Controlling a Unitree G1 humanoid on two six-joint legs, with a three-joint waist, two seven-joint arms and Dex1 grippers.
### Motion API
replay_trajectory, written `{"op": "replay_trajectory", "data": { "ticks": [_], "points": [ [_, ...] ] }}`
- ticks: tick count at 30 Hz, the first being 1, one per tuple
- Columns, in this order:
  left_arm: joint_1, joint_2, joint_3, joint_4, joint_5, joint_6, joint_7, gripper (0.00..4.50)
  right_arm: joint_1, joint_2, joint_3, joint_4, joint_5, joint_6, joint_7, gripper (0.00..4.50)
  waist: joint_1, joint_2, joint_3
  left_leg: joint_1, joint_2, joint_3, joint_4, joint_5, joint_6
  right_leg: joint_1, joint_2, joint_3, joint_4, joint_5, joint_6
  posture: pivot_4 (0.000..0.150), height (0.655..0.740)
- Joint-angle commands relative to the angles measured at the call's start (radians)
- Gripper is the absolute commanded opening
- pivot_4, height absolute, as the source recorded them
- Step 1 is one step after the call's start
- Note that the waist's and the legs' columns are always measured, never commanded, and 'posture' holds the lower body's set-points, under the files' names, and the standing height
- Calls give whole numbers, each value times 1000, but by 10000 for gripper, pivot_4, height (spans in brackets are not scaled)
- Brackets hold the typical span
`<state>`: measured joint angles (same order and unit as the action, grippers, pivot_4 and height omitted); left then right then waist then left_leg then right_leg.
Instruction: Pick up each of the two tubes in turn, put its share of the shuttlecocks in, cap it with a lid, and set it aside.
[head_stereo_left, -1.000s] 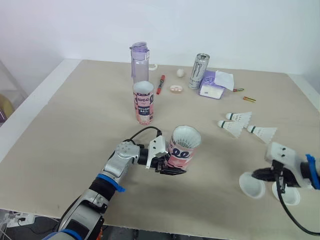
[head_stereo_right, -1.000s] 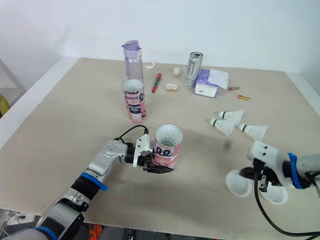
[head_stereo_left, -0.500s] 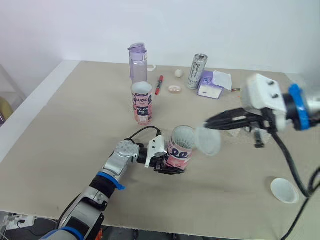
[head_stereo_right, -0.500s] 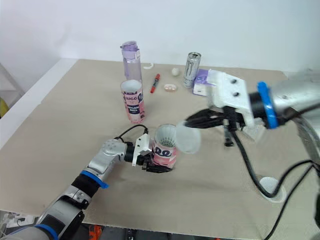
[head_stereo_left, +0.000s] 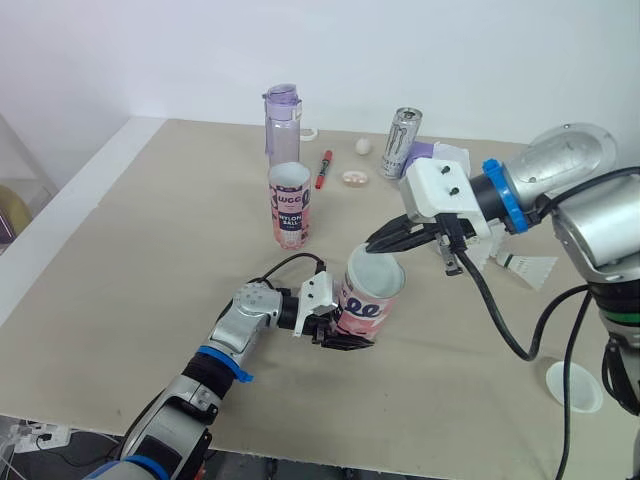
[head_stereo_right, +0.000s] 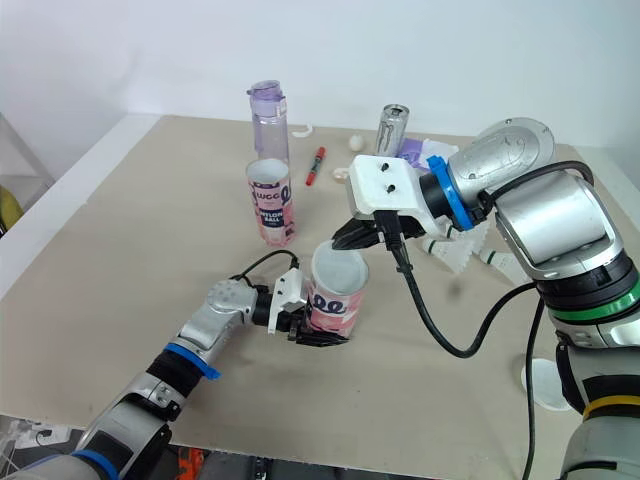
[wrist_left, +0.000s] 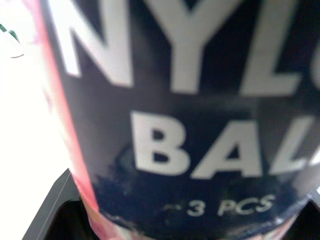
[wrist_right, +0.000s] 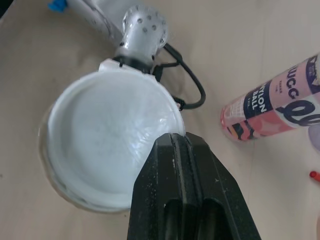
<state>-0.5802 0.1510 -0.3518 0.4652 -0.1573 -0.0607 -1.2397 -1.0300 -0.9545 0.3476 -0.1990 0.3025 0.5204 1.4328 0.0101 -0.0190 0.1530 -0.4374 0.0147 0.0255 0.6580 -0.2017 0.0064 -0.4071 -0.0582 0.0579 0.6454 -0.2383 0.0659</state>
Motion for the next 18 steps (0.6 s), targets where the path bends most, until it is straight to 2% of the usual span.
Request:
{"op": "replay_trajectory", "data": {
  "ticks": [1,18],
  "points": [
    [30,13,-27,29,34,33,4,30690,-30,-3,-23,8,-30,-24,25,483,0,0,0,0,0,0,0,0,0,0,0,0,0,0,0,1500,7400],
    [23,14,-30,41,37,32,11,30690,-128,3,-105,27,31,90,70,483,-2,0,0,1,2,0,0,0,0,-1,0,-1,0,1,-3,1500,7400]
  ]
}}
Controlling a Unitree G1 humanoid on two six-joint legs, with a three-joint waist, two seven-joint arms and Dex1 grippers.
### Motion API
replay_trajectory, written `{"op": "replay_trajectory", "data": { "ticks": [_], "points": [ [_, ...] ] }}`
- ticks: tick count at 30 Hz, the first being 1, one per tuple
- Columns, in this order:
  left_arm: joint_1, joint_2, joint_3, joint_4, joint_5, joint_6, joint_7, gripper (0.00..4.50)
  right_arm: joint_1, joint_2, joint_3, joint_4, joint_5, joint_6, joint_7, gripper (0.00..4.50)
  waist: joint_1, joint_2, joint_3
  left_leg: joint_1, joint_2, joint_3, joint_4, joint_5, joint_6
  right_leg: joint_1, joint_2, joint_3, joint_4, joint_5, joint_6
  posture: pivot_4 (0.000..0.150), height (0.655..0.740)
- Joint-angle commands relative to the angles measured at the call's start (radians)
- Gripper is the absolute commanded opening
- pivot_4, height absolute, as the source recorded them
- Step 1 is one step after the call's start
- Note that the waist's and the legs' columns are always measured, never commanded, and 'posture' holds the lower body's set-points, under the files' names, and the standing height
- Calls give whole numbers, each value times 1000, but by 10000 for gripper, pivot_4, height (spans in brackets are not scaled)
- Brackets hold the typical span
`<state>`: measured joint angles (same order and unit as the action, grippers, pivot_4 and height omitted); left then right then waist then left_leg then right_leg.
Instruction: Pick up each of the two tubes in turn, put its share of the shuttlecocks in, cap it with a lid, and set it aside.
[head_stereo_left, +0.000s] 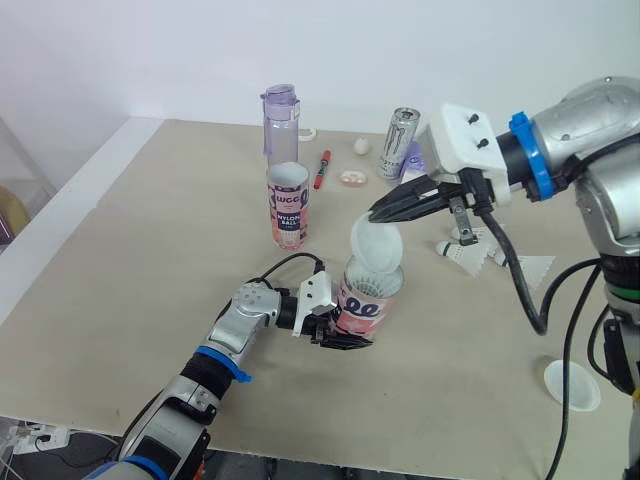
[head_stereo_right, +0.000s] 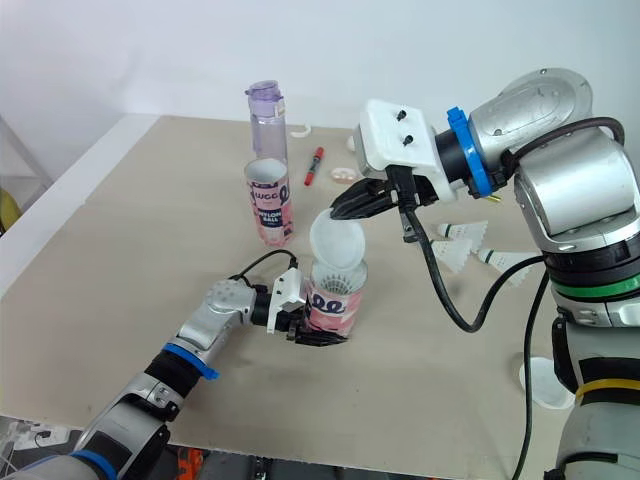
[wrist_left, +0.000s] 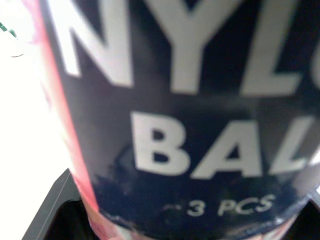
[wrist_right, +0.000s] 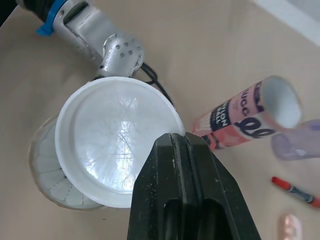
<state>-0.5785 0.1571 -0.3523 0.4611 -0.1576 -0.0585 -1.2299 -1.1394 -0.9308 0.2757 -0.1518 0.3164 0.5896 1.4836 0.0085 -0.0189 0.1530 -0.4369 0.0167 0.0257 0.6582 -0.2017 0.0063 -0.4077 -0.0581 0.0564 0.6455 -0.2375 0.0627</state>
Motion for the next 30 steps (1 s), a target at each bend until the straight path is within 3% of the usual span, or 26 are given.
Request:
{"op": "replay_trajectory", "data": {
  "ticks": [1,30],
  "points": [
    [21,8,-29,46,37,30,2,30690,-10,-25,-33,-31,21,30,24,483,0,0,0,0,0,0,0,0,0,0,0,0,0,0,0,1500,7400],
    [29,11,-23,35,33,47,21,30690,121,-7,40,-51,-76,-122,46,483,0,0,0,0,-1,0,0,0,0,0,0,0,0,0,0,1500,7400]
  ]
}}
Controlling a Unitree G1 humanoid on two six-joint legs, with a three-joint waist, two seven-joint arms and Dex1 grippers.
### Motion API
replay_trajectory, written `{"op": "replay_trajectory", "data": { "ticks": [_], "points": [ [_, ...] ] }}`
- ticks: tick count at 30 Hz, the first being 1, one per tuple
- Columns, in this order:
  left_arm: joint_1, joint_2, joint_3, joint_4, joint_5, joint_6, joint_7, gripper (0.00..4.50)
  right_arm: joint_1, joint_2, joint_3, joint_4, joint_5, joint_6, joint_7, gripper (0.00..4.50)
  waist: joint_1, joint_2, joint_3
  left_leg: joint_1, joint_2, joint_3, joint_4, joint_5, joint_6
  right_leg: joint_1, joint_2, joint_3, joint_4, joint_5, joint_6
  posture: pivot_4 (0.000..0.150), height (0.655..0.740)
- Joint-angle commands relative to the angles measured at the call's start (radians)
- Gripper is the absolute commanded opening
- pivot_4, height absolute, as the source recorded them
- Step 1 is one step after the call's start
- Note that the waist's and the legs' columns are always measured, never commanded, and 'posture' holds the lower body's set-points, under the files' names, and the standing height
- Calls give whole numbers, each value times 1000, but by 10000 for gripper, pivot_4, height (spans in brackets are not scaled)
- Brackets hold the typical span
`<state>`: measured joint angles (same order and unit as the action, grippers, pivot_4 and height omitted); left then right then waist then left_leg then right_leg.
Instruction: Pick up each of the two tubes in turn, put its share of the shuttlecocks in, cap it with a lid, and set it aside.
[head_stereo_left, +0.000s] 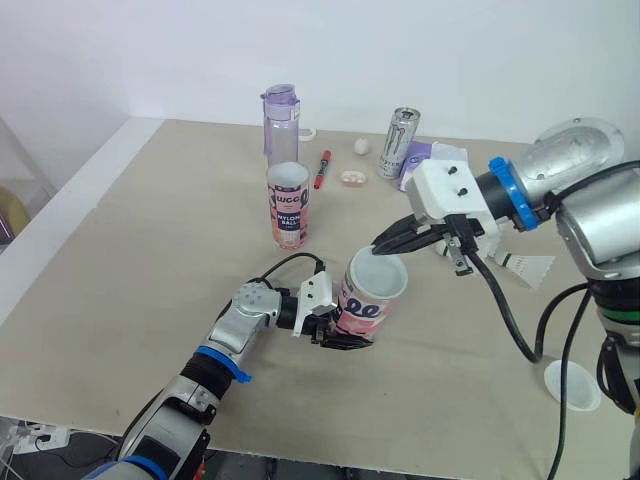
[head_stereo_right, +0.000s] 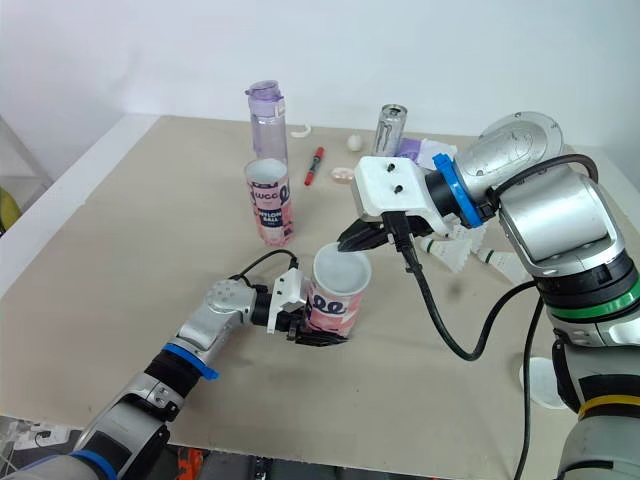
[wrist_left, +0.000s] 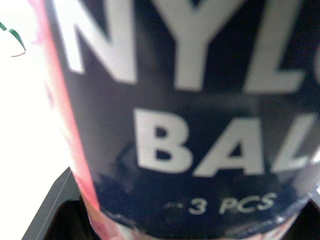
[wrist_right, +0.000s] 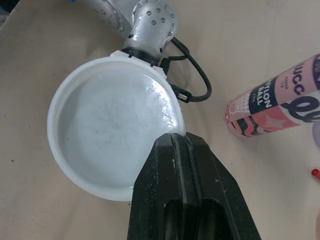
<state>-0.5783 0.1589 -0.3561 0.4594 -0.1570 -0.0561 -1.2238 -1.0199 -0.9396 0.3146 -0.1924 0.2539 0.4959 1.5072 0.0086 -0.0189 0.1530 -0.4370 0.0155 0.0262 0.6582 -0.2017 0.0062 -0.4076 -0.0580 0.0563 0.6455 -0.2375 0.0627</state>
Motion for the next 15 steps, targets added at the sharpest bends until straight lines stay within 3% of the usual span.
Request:
{"op": "replay_trajectory", "data": {
  "ticks": [1,10,14,15],
  "points": [
    [29,9,-19,36,32,45,16,30690,4,3,3,-10,-17,-32,21,483,0,0,0,0,0,0,0,0,0,0,0,0,0,0,0,1500,7400],
    [32,9,-18,27,32,57,25,30690,14,9,6,-8,-30,-46,33,483,0,0,0,0,0,0,0,0,0,0,0,0,0,0,0,1500,7400],
    [33,9,-18,25,29,62,27,30690,12,15,-2,-14,-13,-18,31,13665,0,0,0,0,0,0,0,0,0,0,0,0,0,0,0,1500,7400],
    [33,9,-18,25,29,63,27,30690,10,17,-5,-16,-11,-15,29,21494,0,0,0,0,0,0,0,0,0,0,0,0,0,0,0,1500,7400]
  ]
}}
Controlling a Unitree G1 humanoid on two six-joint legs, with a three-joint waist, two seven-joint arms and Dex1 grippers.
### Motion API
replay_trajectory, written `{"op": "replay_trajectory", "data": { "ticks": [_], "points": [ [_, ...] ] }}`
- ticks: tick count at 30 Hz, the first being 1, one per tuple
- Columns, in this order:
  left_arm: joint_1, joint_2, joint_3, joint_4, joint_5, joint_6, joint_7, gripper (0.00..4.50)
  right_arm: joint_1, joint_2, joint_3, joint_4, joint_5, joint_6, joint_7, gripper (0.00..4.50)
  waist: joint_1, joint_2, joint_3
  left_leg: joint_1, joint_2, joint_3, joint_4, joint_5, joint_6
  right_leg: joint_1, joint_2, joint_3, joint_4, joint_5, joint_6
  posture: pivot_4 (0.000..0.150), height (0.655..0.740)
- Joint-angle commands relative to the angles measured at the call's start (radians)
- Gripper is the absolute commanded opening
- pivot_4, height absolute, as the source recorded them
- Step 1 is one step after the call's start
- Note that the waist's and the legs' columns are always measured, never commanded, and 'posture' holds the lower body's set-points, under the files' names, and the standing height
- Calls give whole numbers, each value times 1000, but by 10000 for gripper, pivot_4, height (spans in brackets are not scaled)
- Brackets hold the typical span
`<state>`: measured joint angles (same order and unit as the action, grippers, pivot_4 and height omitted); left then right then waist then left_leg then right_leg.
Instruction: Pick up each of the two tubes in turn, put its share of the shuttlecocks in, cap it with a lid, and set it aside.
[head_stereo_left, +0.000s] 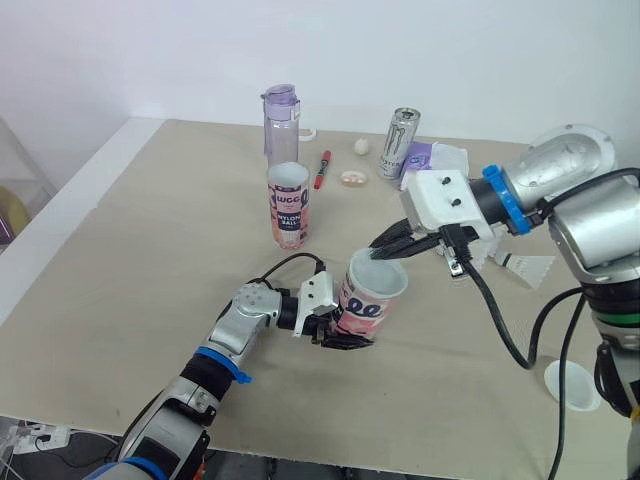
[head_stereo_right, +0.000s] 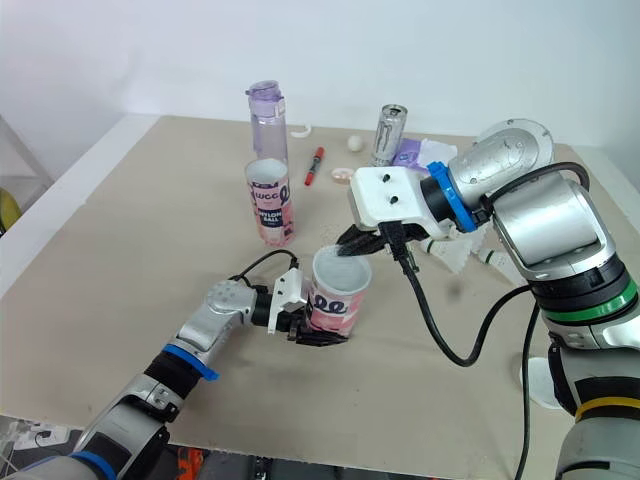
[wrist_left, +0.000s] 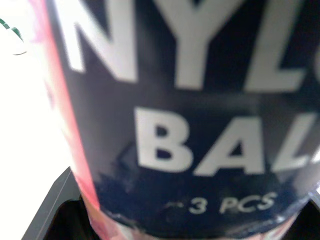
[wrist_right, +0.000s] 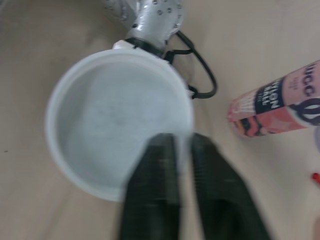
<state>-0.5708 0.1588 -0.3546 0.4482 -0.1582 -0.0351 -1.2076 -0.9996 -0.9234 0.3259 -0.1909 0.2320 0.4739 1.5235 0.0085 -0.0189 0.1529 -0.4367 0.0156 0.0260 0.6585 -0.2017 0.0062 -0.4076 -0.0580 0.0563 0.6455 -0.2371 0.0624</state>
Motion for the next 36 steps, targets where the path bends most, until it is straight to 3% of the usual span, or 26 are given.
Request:
{"op": "replay_trajectory", "data": {
  "ticks": [1,11,16,20,21,22,36],
  "points": [
    [25,9,-19,36,30,43,11,30690,-12,5,-20,-18,11,4,9,25078,0,0,0,0,0,0,0,0,0,0,0,0,0,0,0,1500,7400],
    [29,12,-16,26,26,53,11,30690,-31,18,-215,-4,186,241,-100,25983,0,0,0,0,2,-1,0,0,0,0,0,0,0,0,0,1500,7400],
    [27,12,-12,26,23,53,10,30690,53,26,-300,-87,315,393,-178,25983,0,-1,0,0,3,-2,0,0,0,0,0,0,0,0,-1,1500,7400],
    [25,11,-11,25,22,52,9,30690,154,37,-309,-176,369,448,-244,8804,0,-1,0,0,3,-2,0,0,0,0,1,0,0,0,-1,1500,7400],
    [24,9,-12,25,22,52,9,30690,177,39,-302,-187,368,448,-257,8804,-1,-1,0,0,3,-2,0,0,0,0,1,0,0,0,-1,1500,7400],
    [23,8,-12,25,22,52,9,30690,192,40,-297,-196,367,447,-268,1628,-1,-1,0,0,3,-1,0,0,0,0,1,0,0,1,-1,1500,7400],
    [21,3,-4,19,22,58,16,30690,244,13,-73,-192,230,417,-343,416,-2,-2,-2,1,3,0,0,0,0,1,3,0,0,1,-1,1500,7400]
  ]
}}
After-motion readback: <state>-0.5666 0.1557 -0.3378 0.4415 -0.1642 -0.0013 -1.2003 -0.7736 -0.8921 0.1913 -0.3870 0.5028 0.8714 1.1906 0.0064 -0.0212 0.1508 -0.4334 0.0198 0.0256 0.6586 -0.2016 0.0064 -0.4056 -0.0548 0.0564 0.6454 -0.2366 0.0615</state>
